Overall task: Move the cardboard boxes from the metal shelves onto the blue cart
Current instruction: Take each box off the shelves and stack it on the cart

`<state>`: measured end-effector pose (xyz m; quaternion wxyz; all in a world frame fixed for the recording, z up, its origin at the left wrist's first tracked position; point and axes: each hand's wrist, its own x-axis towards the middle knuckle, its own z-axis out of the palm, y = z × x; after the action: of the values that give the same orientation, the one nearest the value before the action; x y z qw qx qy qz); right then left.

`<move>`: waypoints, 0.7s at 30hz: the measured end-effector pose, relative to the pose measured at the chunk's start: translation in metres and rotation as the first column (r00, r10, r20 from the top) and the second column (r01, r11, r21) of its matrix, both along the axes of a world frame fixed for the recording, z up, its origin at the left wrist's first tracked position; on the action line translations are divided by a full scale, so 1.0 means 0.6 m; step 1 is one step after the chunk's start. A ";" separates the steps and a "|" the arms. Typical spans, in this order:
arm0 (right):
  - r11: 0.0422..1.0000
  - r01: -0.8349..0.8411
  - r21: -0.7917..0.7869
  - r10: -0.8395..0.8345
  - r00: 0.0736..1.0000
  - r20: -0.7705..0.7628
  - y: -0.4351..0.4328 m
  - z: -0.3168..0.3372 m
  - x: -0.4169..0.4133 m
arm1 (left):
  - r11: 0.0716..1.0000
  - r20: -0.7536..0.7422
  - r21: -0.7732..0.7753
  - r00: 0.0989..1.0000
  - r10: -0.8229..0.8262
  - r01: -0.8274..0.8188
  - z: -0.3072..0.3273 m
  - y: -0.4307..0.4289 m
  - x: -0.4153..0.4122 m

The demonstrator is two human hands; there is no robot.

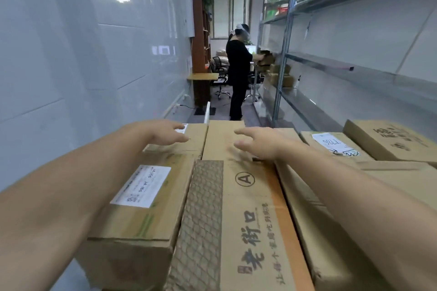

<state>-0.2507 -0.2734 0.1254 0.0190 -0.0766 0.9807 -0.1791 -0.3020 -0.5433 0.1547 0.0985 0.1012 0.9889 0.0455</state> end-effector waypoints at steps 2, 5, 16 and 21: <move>0.999 0.008 0.034 -0.011 0.997 0.073 -0.007 -0.012 -0.020 | 1.000 0.076 -0.022 0.997 -0.020 0.022 -0.022 -0.007 -0.025; 0.994 0.025 0.102 -0.039 0.989 0.141 -0.010 -0.022 -0.038 | 0.997 0.146 -0.023 0.986 -0.076 0.080 -0.042 -0.001 -0.046; 0.988 0.018 0.156 -0.043 0.987 0.156 -0.012 -0.023 -0.046 | 0.978 0.184 -0.137 0.974 -0.131 0.157 -0.058 0.004 -0.085; 0.995 0.091 0.036 -0.094 0.992 0.088 0.005 -0.011 -0.039 | 0.989 0.086 -0.089 0.990 -0.113 0.121 -0.037 0.020 -0.082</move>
<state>-0.2741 -0.2702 0.1190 0.0558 -0.0226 0.9841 -0.1674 -0.3510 -0.5313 0.1326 0.1458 0.1524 0.9775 -0.0027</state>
